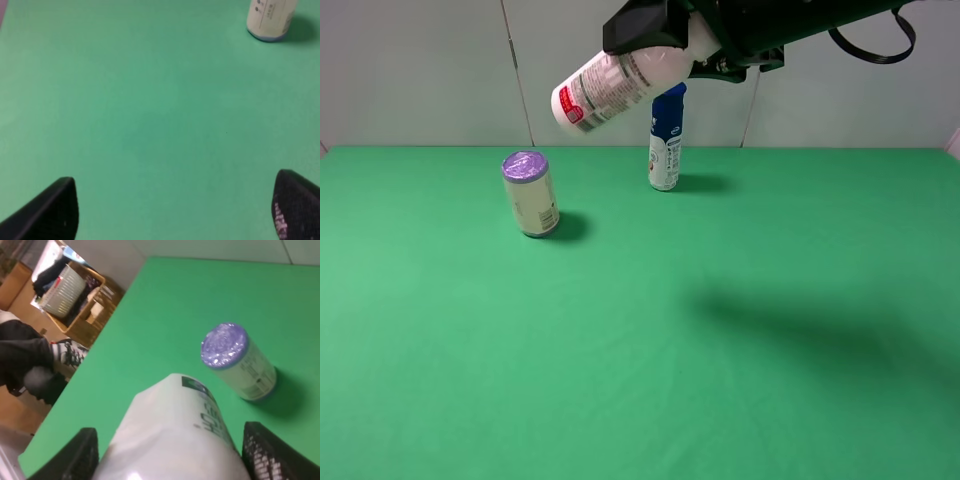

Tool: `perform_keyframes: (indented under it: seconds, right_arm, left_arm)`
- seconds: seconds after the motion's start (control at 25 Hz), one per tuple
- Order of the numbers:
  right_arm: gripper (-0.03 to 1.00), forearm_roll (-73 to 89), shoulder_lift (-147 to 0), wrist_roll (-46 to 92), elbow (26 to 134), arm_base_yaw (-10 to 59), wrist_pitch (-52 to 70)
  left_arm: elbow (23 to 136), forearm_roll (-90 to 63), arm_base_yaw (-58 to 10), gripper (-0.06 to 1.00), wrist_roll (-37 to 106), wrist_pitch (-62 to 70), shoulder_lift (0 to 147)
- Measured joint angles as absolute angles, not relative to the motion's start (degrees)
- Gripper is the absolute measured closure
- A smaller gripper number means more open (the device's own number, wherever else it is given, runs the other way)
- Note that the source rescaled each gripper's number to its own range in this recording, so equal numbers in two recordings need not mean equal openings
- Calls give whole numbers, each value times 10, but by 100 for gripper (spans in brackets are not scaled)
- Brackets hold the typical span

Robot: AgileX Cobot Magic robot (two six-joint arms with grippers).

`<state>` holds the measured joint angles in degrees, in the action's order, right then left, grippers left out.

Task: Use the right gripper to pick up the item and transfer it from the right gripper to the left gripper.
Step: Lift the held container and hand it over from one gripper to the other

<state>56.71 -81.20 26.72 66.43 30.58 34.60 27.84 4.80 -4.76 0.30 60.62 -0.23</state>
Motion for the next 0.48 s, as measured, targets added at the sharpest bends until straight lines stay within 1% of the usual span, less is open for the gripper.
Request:
perform_keyframes:
  seconds: [0.48]
  right_arm:
    - [91, 621, -812, 322, 664, 306, 369]
  left_arm:
    - [278, 48, -48, 41, 3, 606, -2]
